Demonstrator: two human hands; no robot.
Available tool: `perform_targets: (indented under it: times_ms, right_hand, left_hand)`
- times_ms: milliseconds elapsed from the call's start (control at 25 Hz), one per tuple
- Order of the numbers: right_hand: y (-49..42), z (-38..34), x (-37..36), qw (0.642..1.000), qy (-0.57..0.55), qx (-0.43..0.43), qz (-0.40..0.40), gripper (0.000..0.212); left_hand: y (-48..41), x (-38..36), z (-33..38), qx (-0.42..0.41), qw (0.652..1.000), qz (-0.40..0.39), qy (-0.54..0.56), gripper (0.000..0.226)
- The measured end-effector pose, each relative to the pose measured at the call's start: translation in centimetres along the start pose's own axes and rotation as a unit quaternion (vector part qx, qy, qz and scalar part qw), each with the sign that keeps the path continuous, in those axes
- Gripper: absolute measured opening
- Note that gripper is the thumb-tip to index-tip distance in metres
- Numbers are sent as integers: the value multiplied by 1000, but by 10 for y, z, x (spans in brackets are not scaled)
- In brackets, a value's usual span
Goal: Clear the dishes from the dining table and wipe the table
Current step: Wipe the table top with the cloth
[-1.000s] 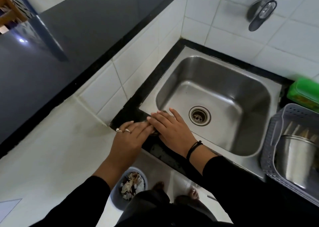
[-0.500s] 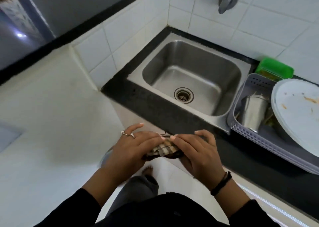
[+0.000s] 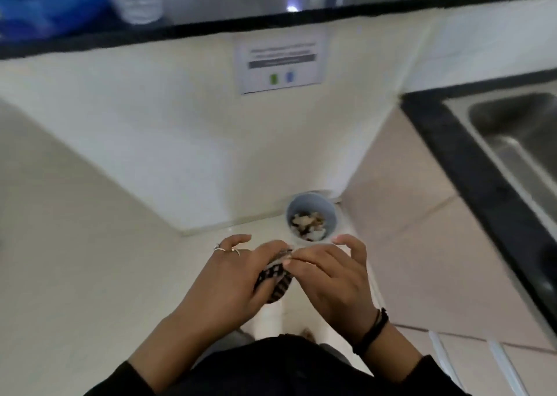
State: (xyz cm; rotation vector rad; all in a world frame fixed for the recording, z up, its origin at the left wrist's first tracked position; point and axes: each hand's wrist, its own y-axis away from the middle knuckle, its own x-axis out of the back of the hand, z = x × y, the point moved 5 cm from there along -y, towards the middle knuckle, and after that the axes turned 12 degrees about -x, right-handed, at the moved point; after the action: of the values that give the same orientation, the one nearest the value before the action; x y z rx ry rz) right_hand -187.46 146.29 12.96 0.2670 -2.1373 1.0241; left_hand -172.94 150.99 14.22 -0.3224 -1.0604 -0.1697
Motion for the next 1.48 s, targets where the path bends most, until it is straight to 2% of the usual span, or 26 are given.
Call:
perform_targets:
  times_ms: [80, 160, 360, 440, 520, 680, 760, 840, 1000, 1120, 1160, 1240, 1360, 1400, 1480]
  right_hand:
    - [-14, -56, -47, 995, -81, 34, -38, 24]
    - [-23, -112, -95, 984, -149, 68, -76, 17]
    - [-34, -276, -227, 956, -203, 168, -128, 17]
    - [-44, -331, -268, 948, -214, 196, -128, 23]
    - [-61, -374, -301, 943, -225, 209, -131, 20]
    - [-109, -426, -371, 928, -251, 219, -165, 17]
    - [-133, -440, -410, 928, -235, 217, -193, 19]
    - [-165, -449, -455, 937, -198, 201, -207, 23]
    - [-252, -455, -533, 960, -141, 183, -158, 29]
    - [-325, -460, -579, 974, -89, 174, -114, 23]
    - [-351, -458, -592, 979, -76, 152, -108, 23]
    - [-395, -451, -615, 986, -93, 77, -115, 24]
    - [-463, -420, -656, 975, -164, -99, -115, 20]
    - [-484, -411, -666, 975, -159, -118, -104, 23]
    - [-529, -398, -688, 992, -82, -80, -50, 38]
  left_hand:
    - [67, 29, -29, 18, 1000, 21, -15, 36]
    - [132, 56, -60, 46, 996, 66, -22, 29]
    - [312, 121, -160, 183, 964, 161, -108, 24]
    - [366, 147, -198, 219, 952, 164, -139, 30]
    - [407, 170, -231, 243, 942, 145, -179, 33]
    - [461, 215, -316, 317, 898, 167, -256, 25]
    - [467, 236, -367, 326, 890, 177, -266, 20]
    - [465, 257, -427, 323, 900, 166, -241, 18]
    - [440, 309, -538, 289, 933, 120, -180, 4]
    - [401, 359, -613, 213, 952, 107, -192, 38]
    - [382, 375, -639, 187, 954, 112, -205, 41]
    - [338, 401, -683, 152, 959, 118, -208, 33]
    - [271, 429, -756, 137, 977, 136, -96, 19]
    - [249, 436, -779, 132, 978, 152, -45, 17]
    - [199, 453, -831, 134, 975, 167, 50, 16]
